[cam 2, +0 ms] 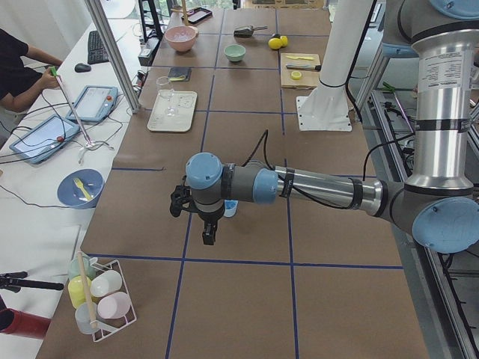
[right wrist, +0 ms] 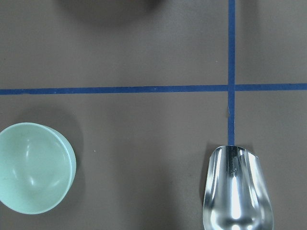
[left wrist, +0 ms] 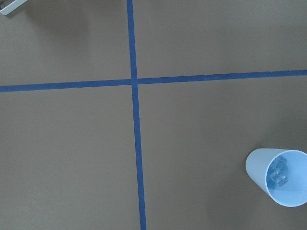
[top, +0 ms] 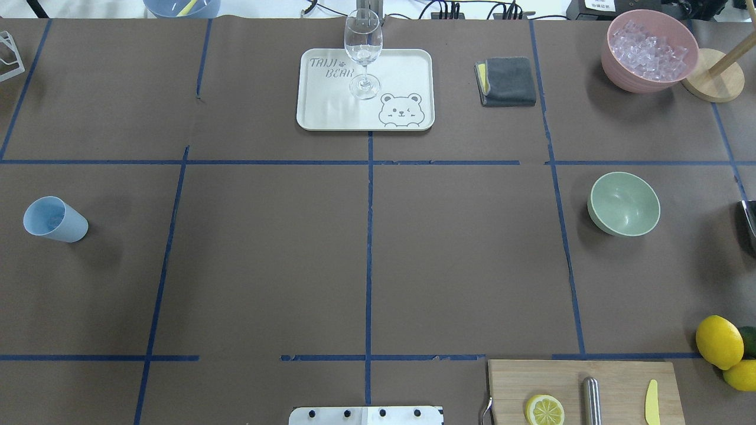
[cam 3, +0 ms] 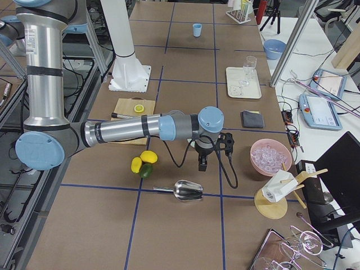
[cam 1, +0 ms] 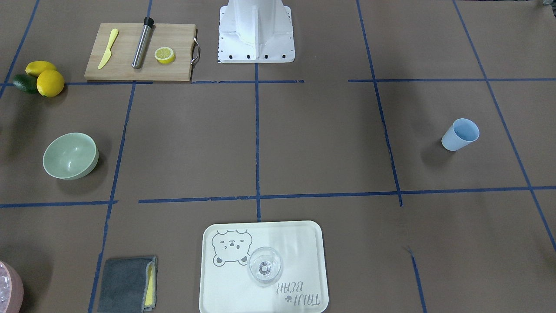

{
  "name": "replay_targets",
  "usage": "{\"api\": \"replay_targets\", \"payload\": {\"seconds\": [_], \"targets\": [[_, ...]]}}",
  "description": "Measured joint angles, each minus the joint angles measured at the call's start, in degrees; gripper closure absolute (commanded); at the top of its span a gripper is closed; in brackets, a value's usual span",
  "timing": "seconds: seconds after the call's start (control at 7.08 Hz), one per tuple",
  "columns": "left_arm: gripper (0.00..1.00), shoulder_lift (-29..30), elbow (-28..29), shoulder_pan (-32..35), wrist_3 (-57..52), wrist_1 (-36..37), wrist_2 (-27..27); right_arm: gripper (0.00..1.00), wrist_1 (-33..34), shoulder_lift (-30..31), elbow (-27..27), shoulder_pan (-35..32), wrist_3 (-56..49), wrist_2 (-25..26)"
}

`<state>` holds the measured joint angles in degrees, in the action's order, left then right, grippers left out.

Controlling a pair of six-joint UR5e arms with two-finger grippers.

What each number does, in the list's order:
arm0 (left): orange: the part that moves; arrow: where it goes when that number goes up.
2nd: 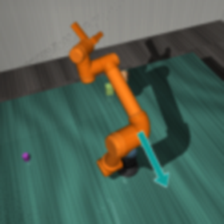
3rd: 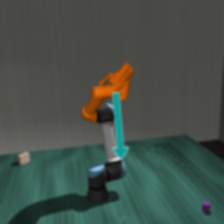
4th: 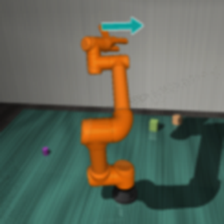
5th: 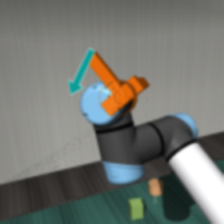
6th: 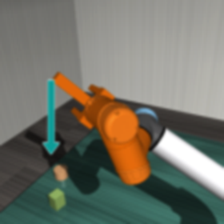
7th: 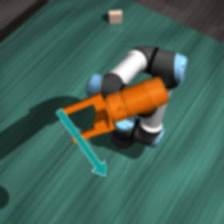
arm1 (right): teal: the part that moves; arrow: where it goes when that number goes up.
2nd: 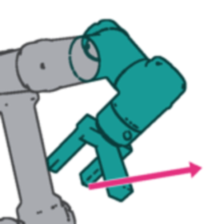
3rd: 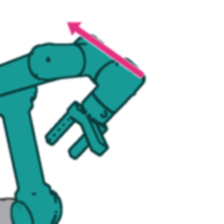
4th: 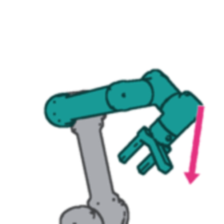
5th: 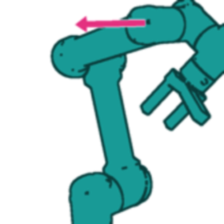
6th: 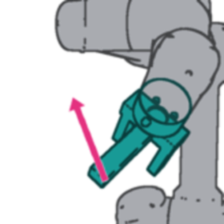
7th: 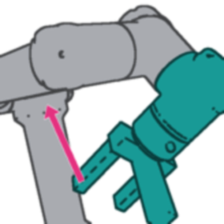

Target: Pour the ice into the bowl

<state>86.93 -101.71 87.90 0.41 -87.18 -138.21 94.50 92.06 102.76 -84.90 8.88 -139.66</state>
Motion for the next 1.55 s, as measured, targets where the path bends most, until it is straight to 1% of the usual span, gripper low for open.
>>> {"api": "replay_targets", "payload": {"seconds": [0.42, 0.99, 1.27, 1.55], "targets": [[0.00, -0.19, -0.14, -0.10, -0.19, -1.90, 0.31, 0.00, -0.20, 0.57, 0.56, 0.08, 0.04, 0.60], [0.00, -0.35, -0.58, -0.43, -0.31, -2.50, 0.09, 0.00, -0.80, 1.24, 0.44, 1.18, -0.13, 0.03], [0.00, -0.36, -0.62, -0.45, -0.44, -2.53, 0.05, 0.00, -2.47, 1.20, 0.52, 3.98, 0.06, -0.62], [0.00, -0.36, -0.55, -0.45, -0.38, -2.48, -0.02, 0.00, -5.75, 1.08, 0.43, 8.65, 1.86, -0.62]]}}
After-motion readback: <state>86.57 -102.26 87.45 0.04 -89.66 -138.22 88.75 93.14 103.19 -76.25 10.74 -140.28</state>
